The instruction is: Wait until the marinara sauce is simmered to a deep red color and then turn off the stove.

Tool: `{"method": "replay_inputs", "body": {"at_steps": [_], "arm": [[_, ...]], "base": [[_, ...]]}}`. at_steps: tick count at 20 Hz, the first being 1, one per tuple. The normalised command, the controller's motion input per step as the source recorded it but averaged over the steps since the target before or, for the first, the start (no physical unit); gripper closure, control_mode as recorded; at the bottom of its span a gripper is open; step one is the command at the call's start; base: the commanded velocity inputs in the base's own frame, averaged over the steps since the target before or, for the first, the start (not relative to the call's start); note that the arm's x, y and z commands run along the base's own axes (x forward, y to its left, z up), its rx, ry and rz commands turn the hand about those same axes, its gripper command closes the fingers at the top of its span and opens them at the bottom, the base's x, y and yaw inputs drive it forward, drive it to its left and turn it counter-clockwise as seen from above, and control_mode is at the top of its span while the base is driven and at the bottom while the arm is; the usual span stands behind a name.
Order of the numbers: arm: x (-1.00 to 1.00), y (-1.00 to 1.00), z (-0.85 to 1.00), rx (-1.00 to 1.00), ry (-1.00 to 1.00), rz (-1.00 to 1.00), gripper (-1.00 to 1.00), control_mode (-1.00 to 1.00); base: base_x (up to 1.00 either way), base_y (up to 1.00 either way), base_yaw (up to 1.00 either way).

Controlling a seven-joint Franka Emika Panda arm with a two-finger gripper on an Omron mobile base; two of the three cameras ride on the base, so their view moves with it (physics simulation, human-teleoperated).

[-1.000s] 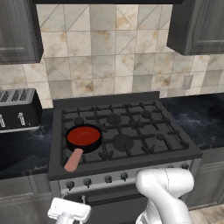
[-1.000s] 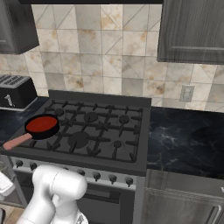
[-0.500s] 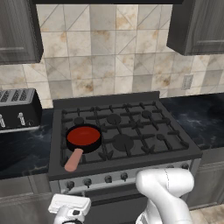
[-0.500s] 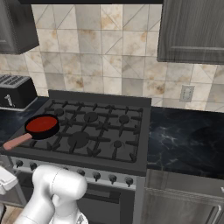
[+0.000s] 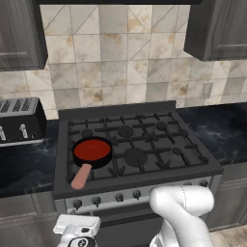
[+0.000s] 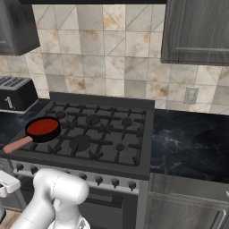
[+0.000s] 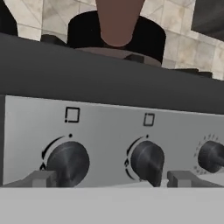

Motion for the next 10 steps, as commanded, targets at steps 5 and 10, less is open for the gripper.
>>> {"method": "replay_inputs", "body": {"at_steps": [5, 10], "arm": [[0.0, 0.0, -0.1, 0.22, 0.1, 0.05, -1.0, -1.0], [0.0, 0.0, 0.0, 0.08, 0.0, 0.02, -1.0, -1.0]], "base": [[0.0, 0.0, 0.0], [0.0, 0.0, 0.0]]}}
